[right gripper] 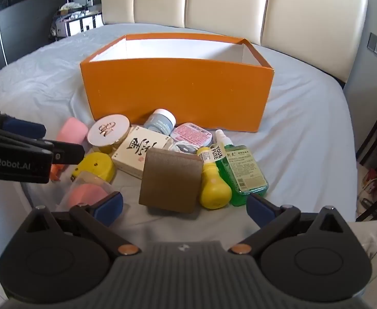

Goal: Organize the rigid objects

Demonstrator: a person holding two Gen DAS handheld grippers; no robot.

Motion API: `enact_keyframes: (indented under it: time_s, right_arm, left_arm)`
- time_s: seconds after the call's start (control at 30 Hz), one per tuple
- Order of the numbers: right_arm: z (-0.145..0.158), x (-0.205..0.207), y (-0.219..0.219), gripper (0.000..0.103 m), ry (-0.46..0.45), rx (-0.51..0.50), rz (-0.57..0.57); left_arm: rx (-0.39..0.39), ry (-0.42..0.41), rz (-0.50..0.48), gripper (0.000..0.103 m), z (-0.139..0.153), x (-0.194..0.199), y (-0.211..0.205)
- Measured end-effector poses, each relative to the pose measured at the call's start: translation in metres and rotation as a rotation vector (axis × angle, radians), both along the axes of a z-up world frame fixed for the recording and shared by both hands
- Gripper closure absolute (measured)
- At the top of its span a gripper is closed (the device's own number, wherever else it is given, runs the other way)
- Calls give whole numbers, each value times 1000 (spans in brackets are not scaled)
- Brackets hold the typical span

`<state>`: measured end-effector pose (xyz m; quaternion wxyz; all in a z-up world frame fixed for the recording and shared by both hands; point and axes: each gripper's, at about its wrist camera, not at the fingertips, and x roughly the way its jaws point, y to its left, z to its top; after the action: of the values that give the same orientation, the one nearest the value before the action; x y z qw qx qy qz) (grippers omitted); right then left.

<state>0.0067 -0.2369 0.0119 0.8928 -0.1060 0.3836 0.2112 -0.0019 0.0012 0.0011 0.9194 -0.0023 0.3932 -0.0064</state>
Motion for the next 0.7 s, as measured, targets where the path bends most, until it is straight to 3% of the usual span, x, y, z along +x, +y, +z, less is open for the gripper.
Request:
enact_keyframes:
  time_s: [0.1, 0.17, 0.3, 0.7]
  right_arm:
    - [0, 2, -4, 3, 12, 32, -3]
    - [0, 4, -10, 3, 23, 53, -9]
    - [-1, 0, 2, 3, 1, -23, 2]
    - [-2, 1, 5, 3, 4, -47, -1]
  left_arm:
    - [-17, -21, 6, 14, 1, -2, 3]
    - [0, 19, 20, 15, -5, -2, 3]
    - [-7, 13, 18, 16, -6, -2, 2]
    - [-5, 24, 13, 16, -4, 2, -1]
